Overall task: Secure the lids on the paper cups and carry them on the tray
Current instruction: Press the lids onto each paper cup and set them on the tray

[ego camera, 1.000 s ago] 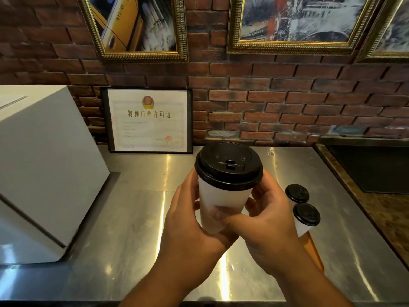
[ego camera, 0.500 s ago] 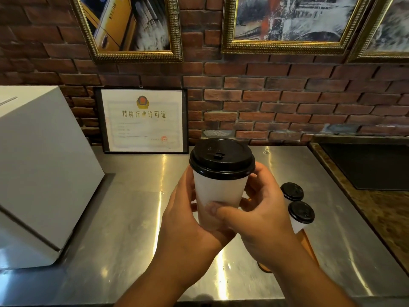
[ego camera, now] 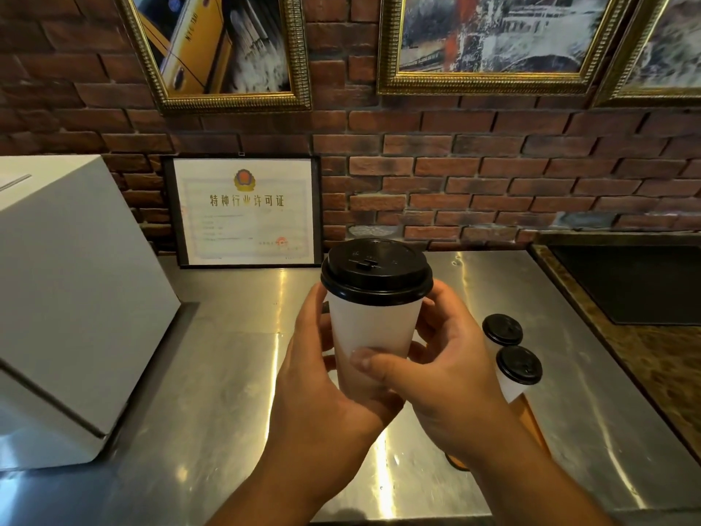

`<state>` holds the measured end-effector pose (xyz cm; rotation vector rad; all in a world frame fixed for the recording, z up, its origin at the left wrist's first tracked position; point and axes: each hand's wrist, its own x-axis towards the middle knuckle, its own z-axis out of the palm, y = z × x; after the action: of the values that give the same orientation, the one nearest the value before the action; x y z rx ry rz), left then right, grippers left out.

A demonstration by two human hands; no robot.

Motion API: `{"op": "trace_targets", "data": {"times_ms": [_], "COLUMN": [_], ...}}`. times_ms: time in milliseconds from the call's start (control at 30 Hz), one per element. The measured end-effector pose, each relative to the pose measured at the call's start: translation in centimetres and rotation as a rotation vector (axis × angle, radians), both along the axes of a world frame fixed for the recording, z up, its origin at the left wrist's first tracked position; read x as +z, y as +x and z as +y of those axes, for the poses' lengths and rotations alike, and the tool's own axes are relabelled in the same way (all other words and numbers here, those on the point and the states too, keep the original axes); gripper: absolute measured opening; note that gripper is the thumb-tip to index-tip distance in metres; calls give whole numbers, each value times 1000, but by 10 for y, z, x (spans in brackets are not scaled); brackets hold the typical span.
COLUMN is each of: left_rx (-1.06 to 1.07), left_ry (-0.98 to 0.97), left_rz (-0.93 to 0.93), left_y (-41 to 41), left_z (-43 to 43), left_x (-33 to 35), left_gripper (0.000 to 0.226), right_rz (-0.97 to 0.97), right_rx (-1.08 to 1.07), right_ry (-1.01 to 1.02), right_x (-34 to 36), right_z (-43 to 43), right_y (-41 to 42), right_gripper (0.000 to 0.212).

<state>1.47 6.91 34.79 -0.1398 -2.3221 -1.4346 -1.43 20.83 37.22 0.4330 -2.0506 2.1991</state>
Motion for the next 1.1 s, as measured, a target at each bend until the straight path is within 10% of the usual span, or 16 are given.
{"op": "trace_targets", "data": {"times_ms": [1100], "left_rx": [9], "left_ry": [9], "left_rz": [16], "left_y": [2], "left_z": [-1], "left_x": [-1], "left_gripper": [125], "right_rz": [1], "right_rx": [-6], "right_ry": [-38], "right_x": [6], "right_z": [-2], "right_y": [3], "right_gripper": [75]}}
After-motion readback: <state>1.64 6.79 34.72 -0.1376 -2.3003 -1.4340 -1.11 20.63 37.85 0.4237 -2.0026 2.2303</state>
